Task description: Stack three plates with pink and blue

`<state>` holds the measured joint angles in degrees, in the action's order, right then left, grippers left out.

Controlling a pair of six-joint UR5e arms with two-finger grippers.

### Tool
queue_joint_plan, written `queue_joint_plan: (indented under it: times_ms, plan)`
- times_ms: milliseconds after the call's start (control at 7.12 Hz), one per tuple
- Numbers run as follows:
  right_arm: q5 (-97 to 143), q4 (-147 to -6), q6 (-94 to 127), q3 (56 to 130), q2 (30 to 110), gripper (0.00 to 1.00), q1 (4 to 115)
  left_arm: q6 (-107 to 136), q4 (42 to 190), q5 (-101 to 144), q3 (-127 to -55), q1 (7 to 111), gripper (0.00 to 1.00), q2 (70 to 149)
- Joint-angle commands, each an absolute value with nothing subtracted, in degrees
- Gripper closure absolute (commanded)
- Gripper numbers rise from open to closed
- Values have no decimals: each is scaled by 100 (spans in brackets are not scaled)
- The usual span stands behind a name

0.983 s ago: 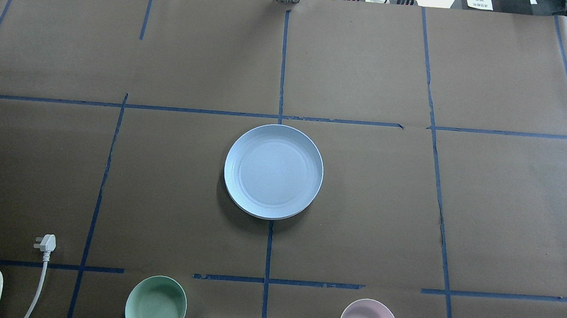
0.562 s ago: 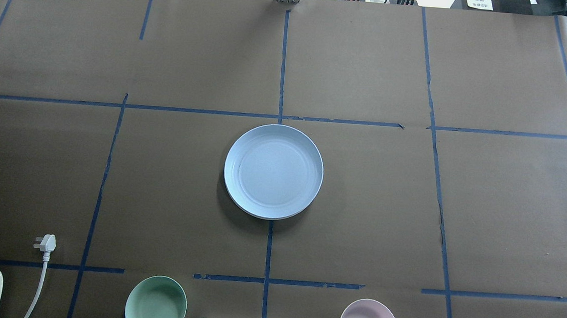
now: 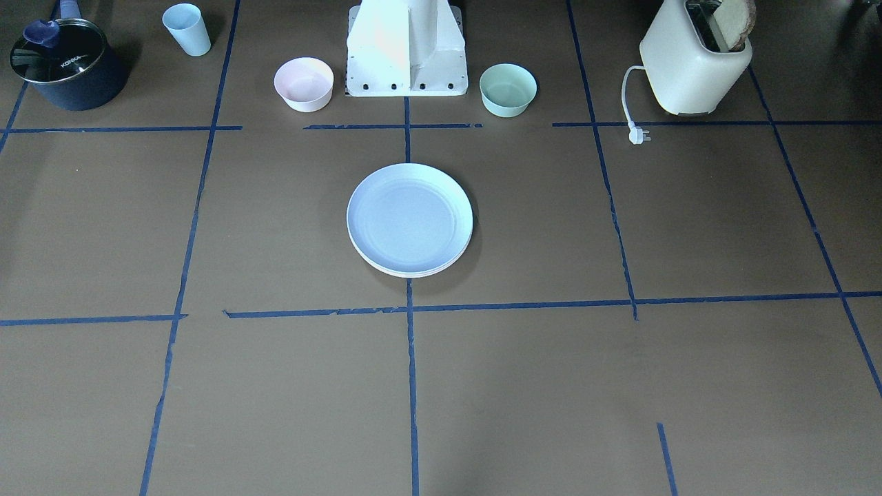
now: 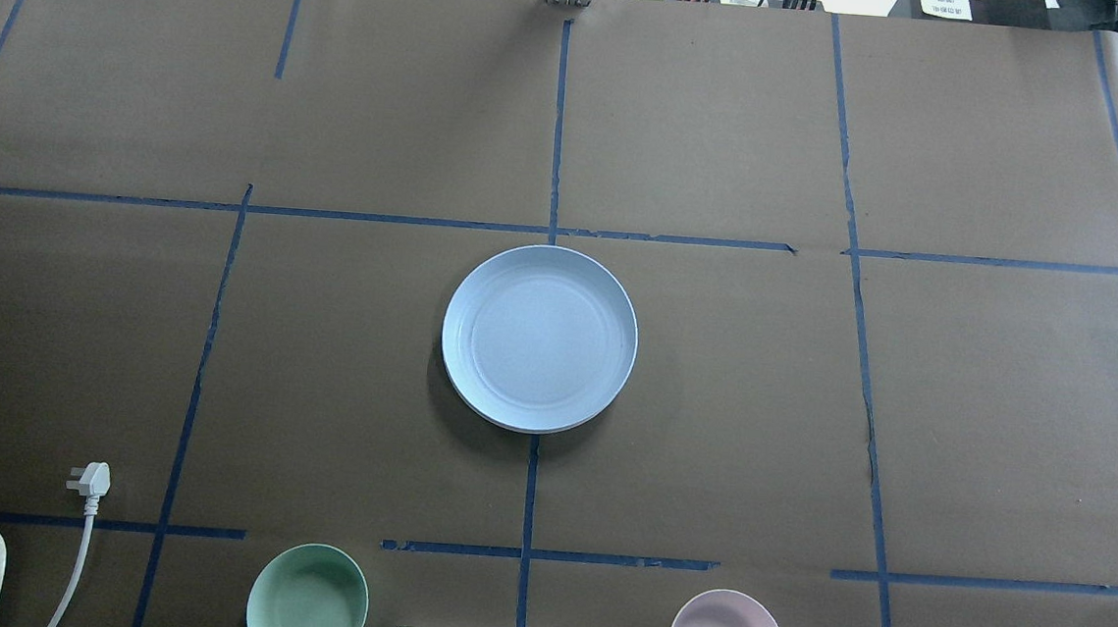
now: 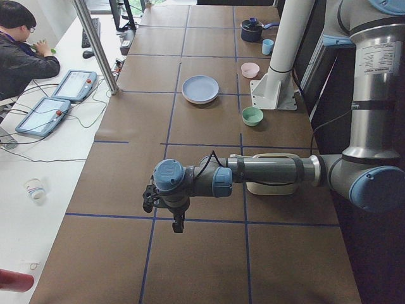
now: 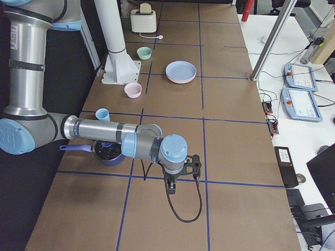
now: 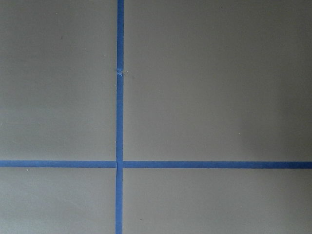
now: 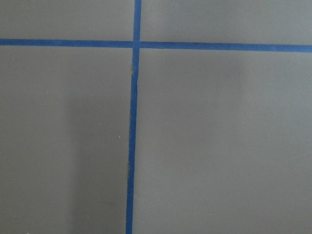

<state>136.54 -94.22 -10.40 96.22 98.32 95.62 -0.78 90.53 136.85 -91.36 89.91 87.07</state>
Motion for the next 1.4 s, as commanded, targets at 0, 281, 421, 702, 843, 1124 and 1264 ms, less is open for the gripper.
queue_joint_plan:
  times_ms: [0,281,421,702,843,1124,1264]
  plan:
    - [13658,-9422,-1002,9615,9835,0,9554,-79,9053,13685,-9132,8991,0,8701]
    - [13658,-9413,-495,9624,9809,0,9554,-79,9053,13685,-9132,8991,0,8710]
    - [13658,-9413,-484,9615,9809,0,9554,-79,9053,13685,-9132,8991,0,8710]
    - [13658,-9413,-483,9624,9809,0,9554,-79,9053,13676,-9123,8991,0,8710]
    - [13658,-9413,-483,9624,9809,0,9554,-79,9053,13676,-9114,8991,0,8710]
    - [13658,-9413,-483,9624,9791,0,9554,-79,9053,13676,-9114,8991,0,8719]
    - [13658,-9413,-483,9633,9791,0,9554,-79,9053,13676,-9114,8991,0,8719]
